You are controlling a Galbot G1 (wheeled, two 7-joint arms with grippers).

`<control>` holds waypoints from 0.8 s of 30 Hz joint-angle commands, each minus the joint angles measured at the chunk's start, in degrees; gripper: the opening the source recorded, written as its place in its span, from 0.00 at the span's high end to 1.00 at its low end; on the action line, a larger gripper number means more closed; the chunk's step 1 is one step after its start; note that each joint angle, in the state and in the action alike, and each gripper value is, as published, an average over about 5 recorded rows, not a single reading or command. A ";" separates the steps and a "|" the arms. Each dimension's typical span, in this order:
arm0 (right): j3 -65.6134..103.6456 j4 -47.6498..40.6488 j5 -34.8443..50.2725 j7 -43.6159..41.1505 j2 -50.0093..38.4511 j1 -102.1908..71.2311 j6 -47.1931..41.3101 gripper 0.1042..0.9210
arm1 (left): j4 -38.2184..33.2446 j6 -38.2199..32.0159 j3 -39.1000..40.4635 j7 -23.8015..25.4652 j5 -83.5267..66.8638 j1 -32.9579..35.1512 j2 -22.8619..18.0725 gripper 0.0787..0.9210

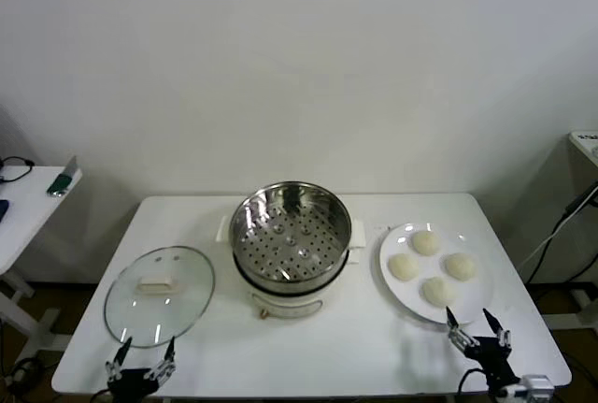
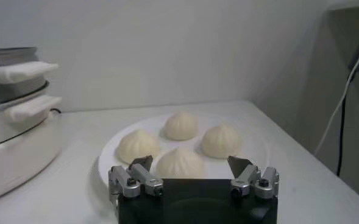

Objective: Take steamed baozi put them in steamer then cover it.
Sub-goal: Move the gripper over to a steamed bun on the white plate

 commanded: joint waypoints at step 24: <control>-83.48 -37.47 -33.13 -69.25 -34.40 99.62 4.08 0.12 | -1.90 -0.44 1.64 0.66 2.26 0.39 -2.59 0.12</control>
